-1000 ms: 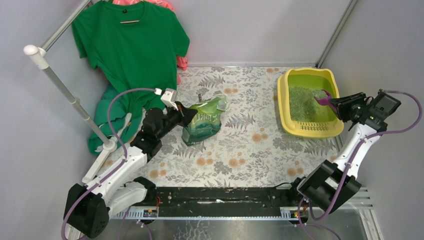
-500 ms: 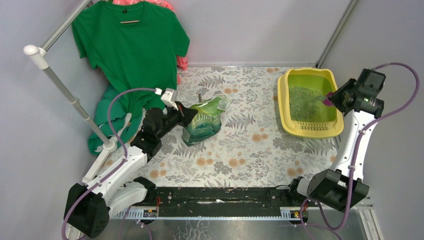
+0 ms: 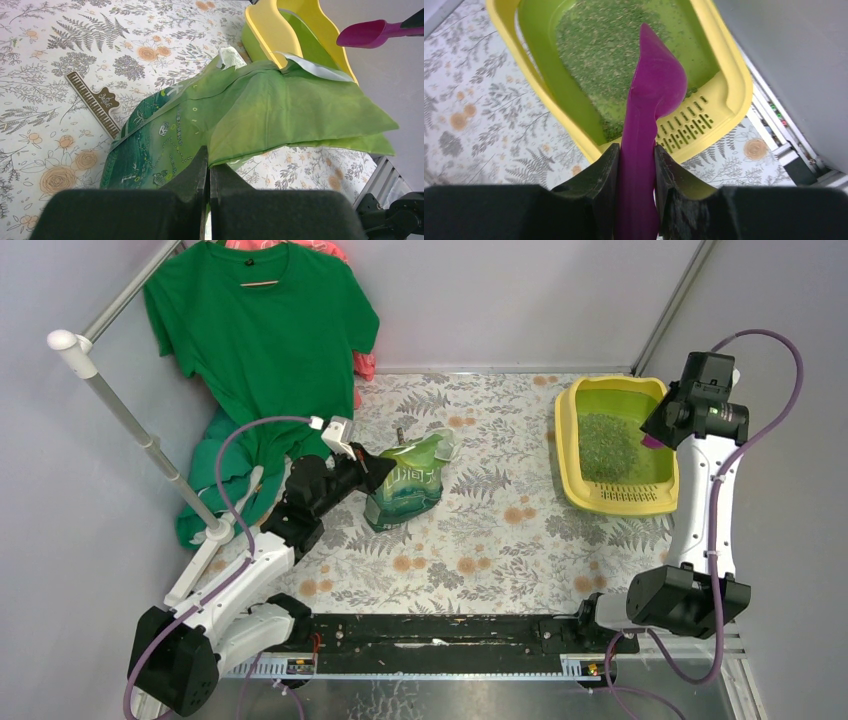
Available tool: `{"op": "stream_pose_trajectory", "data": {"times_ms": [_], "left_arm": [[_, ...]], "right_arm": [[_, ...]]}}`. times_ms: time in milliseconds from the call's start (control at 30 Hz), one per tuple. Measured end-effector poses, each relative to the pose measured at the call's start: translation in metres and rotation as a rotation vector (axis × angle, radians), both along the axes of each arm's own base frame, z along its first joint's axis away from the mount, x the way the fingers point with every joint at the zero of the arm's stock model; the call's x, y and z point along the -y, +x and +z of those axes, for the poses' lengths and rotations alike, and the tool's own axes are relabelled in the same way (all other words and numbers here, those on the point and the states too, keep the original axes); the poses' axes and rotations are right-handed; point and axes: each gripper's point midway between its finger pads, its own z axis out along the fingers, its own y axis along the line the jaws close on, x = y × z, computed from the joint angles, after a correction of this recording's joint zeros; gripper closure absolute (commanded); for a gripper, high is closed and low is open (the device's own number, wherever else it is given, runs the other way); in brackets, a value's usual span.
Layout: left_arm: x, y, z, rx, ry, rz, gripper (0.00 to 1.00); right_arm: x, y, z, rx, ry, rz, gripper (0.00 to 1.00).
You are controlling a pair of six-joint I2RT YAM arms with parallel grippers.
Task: Fill the litter box with clean litter
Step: 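Pour the cat litter into the litter box, then scoop the cat litter from the cat litter bag.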
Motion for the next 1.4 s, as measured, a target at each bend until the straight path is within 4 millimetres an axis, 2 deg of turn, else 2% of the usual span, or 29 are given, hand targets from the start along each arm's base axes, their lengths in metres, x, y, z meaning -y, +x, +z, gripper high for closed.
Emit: {"op": "stream_pose_trajectory", "data": {"times_ms": [100,200,333,433,567,733,833,1033,1267,1400], "left_arm": [[0.0,0.0,0.0,-0.006,-0.008,0.001,0.97],[0.003,-0.003,-0.001,-0.01,-0.016,-0.005,0.97],[0.012,-0.015,-0.004,-0.004,-0.022,-0.035,0.98],[0.021,-0.027,-0.006,0.003,-0.022,-0.063,0.98],[0.03,-0.04,-0.009,0.011,-0.02,-0.085,0.98],[0.032,-0.047,-0.01,0.025,-0.006,-0.07,0.98],[0.03,-0.049,-0.01,0.031,0.004,-0.056,0.98],[0.034,-0.053,-0.011,0.037,0.019,-0.055,0.98],[0.04,-0.059,-0.012,0.042,0.03,-0.068,0.98],[0.045,-0.064,-0.014,0.041,0.036,-0.089,0.98]], "right_arm": [[-0.01,0.001,0.003,0.018,0.034,0.042,1.0],[-0.043,0.006,0.017,0.11,0.144,0.164,1.0],[-0.114,-0.002,0.048,0.24,0.306,0.425,1.0],[-0.172,-0.016,0.06,0.268,0.403,0.641,1.0],[-0.23,-0.04,0.057,0.225,0.512,0.855,1.0],[-0.282,-0.065,0.05,0.145,0.559,1.037,1.0],[-0.298,-0.079,0.046,0.109,0.551,1.09,1.0],[-0.304,-0.086,0.036,0.068,0.506,1.095,1.0],[-0.296,-0.094,0.025,0.019,0.455,1.061,1.0],[-0.292,-0.096,0.026,0.01,0.434,1.055,1.0]]}}
